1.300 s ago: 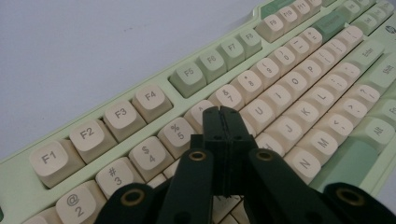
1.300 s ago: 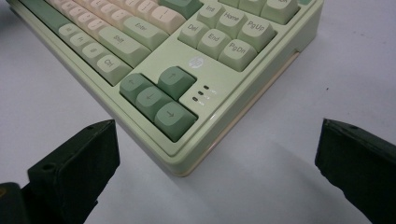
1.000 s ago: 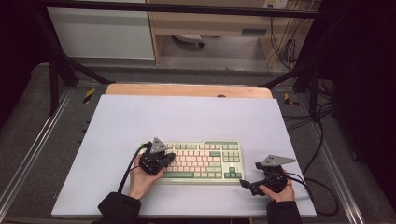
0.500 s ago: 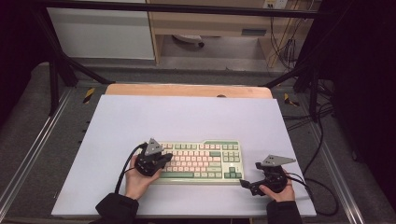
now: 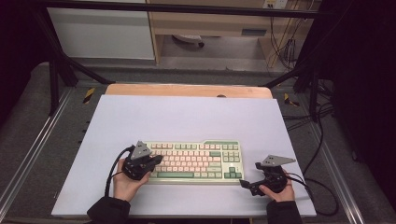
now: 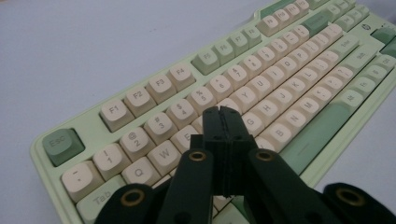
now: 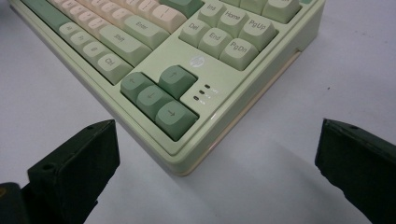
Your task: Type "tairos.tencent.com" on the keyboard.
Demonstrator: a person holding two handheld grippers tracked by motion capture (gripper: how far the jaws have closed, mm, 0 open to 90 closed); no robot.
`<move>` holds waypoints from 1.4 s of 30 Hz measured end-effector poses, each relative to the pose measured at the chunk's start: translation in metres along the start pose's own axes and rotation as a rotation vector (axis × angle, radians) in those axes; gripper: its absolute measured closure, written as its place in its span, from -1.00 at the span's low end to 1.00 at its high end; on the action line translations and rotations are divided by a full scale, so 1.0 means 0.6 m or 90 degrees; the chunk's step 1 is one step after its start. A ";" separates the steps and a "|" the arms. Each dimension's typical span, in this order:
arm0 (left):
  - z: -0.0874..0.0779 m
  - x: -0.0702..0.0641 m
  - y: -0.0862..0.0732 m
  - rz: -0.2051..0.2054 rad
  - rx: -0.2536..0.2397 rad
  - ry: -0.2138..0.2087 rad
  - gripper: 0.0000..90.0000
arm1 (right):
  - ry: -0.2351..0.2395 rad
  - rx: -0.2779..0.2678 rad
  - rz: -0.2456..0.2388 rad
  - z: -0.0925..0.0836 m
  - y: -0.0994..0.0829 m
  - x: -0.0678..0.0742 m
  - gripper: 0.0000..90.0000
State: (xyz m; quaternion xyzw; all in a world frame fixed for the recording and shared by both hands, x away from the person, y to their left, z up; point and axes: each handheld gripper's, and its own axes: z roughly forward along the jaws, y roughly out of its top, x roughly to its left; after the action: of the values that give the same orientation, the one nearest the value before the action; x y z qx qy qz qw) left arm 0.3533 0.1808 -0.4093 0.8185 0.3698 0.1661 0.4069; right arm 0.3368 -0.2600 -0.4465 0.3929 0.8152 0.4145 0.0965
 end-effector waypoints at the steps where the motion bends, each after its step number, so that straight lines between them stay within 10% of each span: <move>1: -0.002 0.002 -0.001 -0.002 -0.002 0.001 1.00 | 0.000 -0.001 0.000 0.000 0.000 0.000 -0.99; 42: -0.006 0.036 -0.047 -0.027 0.013 0.027 1.00 | 0.001 0.003 -0.003 0.002 0.000 0.000 -0.99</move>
State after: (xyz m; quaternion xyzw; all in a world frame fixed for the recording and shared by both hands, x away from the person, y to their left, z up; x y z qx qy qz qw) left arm 0.3526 0.2100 -0.4299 0.8110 0.3974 0.1713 0.3937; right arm 0.3373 -0.2594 -0.4473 0.3910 0.8170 0.4128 0.0959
